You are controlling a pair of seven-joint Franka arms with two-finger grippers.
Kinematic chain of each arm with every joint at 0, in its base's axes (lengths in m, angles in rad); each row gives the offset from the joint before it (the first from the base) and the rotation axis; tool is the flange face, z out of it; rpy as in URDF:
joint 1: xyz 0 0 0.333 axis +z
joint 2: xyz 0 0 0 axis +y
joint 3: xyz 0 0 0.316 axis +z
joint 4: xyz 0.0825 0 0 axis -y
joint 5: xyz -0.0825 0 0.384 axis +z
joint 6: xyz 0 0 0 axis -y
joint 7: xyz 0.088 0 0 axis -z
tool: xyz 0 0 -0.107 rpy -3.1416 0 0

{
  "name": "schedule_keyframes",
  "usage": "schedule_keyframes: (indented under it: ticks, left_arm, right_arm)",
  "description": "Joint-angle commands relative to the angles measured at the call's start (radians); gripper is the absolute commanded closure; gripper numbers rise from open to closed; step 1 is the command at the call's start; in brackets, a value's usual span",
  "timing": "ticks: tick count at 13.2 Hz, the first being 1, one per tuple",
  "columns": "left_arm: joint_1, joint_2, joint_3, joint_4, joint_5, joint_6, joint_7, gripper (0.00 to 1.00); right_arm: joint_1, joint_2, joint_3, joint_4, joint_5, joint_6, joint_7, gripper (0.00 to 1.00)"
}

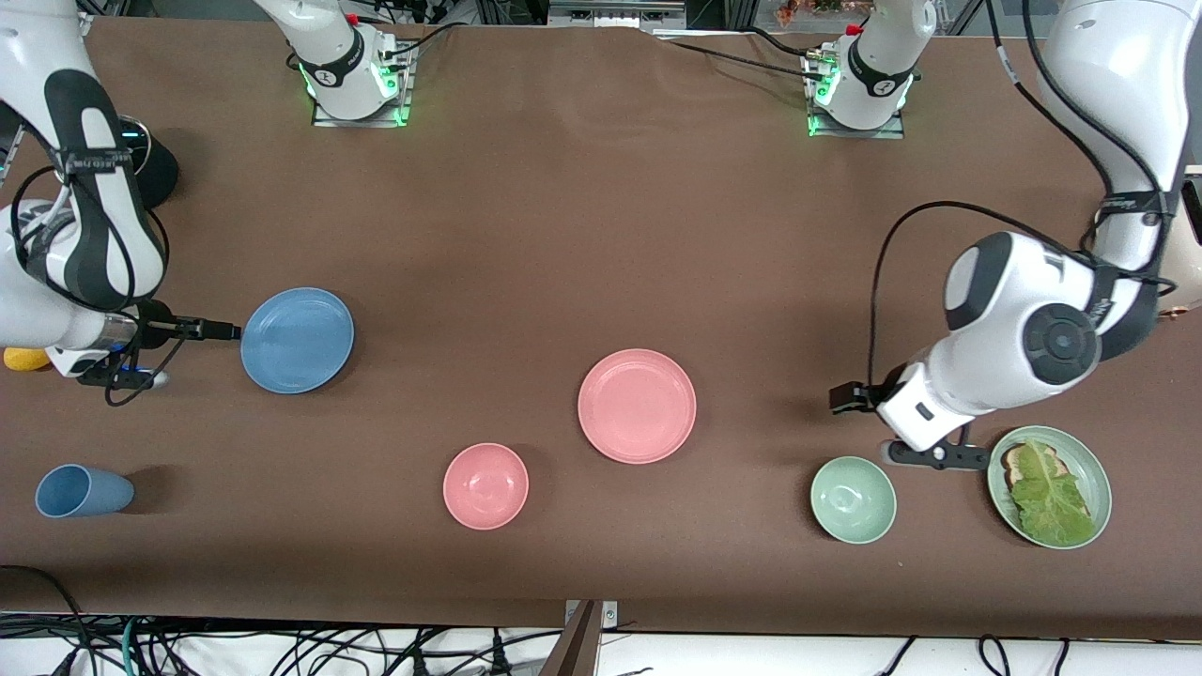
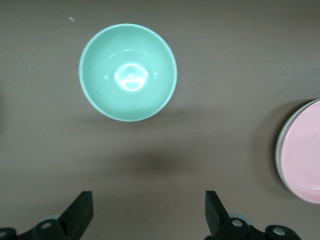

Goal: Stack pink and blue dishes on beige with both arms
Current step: 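Withdraw the left gripper while the right gripper grasps the blue plate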

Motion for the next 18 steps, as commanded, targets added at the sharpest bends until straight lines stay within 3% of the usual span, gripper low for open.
schedule_keyframes:
  ticks: [1,3,4,5,8,11,15,18]
  left_arm:
    - [0.061,-0.024,-0.006,0.0,-0.024,-0.035,0.147,0.01]
    - [0.089,-0.026,-0.005,0.012,-0.022,-0.041,0.203,0.01]
    - [0.095,-0.026,-0.002,0.045,-0.022,-0.082,0.223,0.01]
    - [0.095,-0.026,0.003,0.079,-0.022,-0.134,0.235,0.01]
    - [0.087,-0.026,0.023,0.18,-0.025,-0.298,0.237,0.0]
    - [0.08,-0.029,0.035,0.255,-0.024,-0.408,0.235,0.0]
    - [-0.007,-0.098,0.136,0.302,-0.025,-0.521,0.234,0.0]
    - [-0.109,-0.162,0.222,0.302,-0.027,-0.553,0.232,0.0]
  right_arm:
    - [-0.034,0.051,0.012,0.0,0.08,0.049,-0.087,0.01]
    - [-0.046,0.075,0.012,0.002,0.128,0.053,-0.093,0.03]
    - [-0.051,0.089,0.013,0.002,0.158,0.054,-0.101,0.1]
    - [-0.051,0.099,0.013,0.003,0.183,0.053,-0.112,0.2]
    - [-0.053,0.103,0.013,0.005,0.205,0.045,-0.116,0.75]
    - [-0.062,0.112,0.015,0.009,0.211,0.039,-0.132,1.0]
    - [-0.06,0.102,0.021,0.022,0.211,-0.005,-0.133,1.0]
    - [-0.053,0.07,0.042,0.118,0.214,-0.182,-0.11,1.0]
